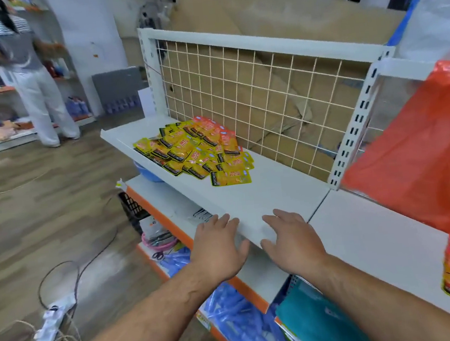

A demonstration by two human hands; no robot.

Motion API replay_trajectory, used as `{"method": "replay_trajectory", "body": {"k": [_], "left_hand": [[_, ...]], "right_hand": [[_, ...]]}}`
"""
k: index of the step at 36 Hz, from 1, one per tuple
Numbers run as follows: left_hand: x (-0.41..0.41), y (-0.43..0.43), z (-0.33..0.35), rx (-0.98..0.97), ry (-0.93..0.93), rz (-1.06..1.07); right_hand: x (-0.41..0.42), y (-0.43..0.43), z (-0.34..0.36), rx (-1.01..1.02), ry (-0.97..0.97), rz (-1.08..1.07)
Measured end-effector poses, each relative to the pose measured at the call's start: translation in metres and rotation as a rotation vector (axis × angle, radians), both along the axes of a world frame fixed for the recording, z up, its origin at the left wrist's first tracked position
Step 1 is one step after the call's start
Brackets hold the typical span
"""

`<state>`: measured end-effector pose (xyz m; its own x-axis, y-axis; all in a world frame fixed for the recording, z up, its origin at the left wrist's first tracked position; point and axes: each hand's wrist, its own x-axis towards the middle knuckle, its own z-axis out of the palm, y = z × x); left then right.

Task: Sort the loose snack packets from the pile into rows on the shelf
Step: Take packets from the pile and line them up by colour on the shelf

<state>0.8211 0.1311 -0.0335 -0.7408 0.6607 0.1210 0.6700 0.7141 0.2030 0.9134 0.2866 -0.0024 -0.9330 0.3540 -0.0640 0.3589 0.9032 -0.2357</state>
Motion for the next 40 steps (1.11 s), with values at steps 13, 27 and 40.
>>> {"method": "replay_trajectory", "body": {"k": [13, 27, 40], "left_hand": [[-0.106, 0.010, -0.004, 0.012, -0.034, 0.073], [-0.228, 0.066, 0.007, -0.002, 0.010, 0.088], [-0.357, 0.113, 0.011, 0.046, 0.144, -0.097]], "right_hand": [[-0.128, 0.027, -0.012, 0.009, 0.009, 0.064], [-0.254, 0.072, -0.006, -0.035, 0.084, 0.052], [-0.350, 0.094, -0.014, -0.041, 0.128, -0.152]]}}
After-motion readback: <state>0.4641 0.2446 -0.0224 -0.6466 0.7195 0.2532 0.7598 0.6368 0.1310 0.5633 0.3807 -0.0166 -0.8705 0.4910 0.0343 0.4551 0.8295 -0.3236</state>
